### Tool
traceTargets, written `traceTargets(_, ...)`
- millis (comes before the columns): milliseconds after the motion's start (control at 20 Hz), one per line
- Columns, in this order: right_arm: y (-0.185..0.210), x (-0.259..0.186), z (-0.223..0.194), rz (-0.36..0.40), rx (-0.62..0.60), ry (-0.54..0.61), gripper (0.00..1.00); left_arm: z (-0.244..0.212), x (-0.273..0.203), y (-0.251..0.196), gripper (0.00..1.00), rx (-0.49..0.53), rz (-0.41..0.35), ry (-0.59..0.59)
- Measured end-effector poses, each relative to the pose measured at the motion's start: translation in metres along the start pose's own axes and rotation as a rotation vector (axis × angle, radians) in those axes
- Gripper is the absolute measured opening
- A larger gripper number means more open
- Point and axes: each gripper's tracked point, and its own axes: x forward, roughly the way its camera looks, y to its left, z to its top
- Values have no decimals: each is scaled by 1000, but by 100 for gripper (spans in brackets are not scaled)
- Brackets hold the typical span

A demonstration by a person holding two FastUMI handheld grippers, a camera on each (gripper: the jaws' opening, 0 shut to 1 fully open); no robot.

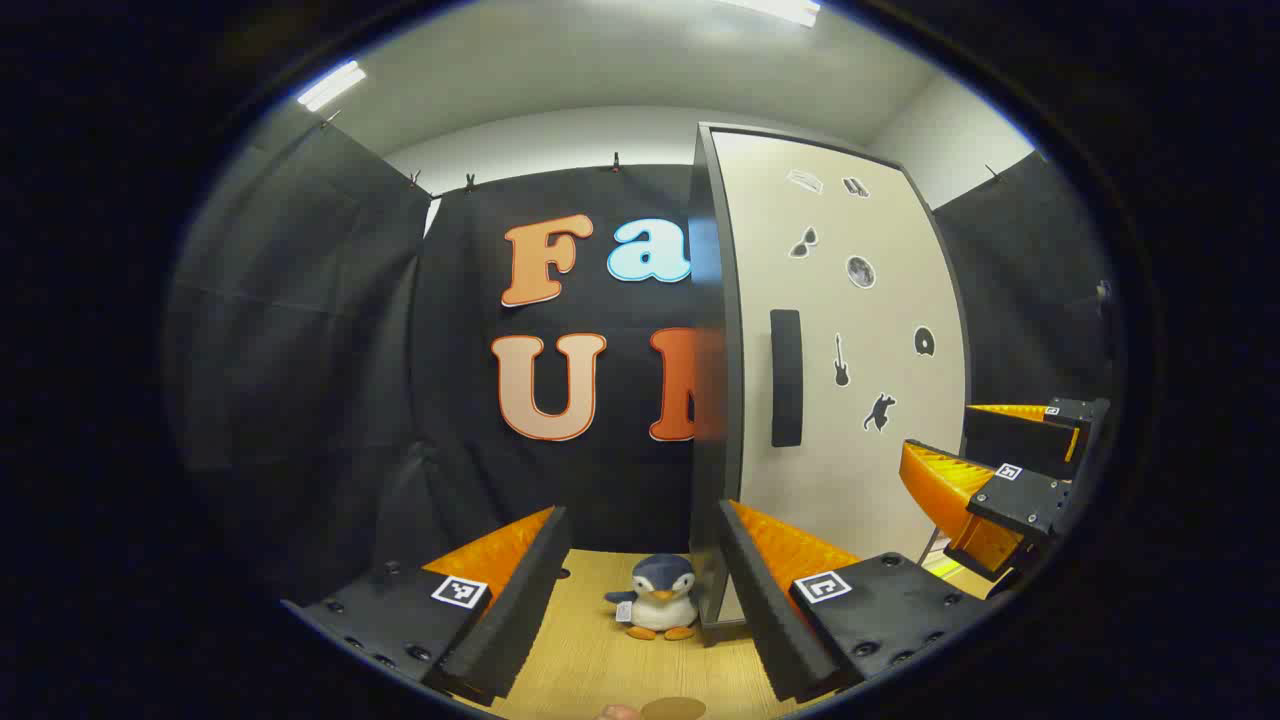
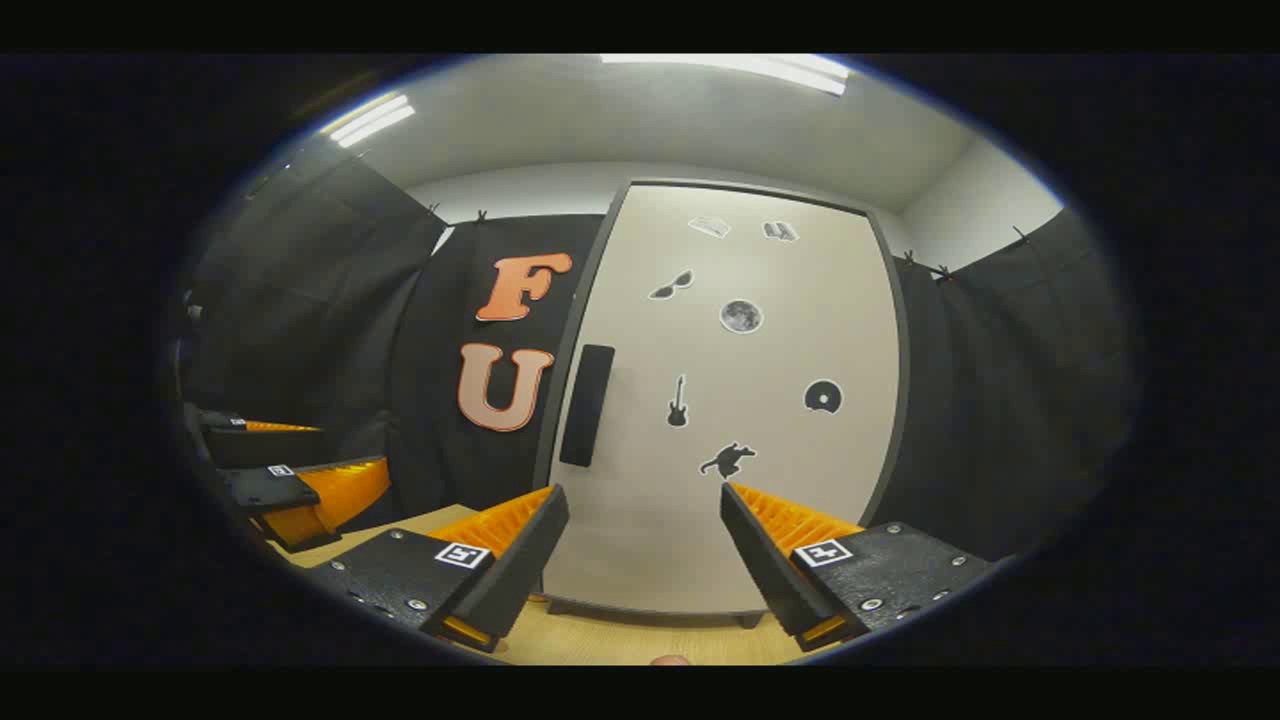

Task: Open the cabinet door with the right hand, grasp the bottle in the cabinet with the left hand and place it on the coaster, then close the cabinet door with the right hand.

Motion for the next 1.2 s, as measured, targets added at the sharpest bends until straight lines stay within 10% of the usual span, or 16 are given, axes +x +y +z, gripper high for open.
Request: traceTargets(1200,53,84,9,-31,13,19,95,-11,33,51,96,13,1,-10)
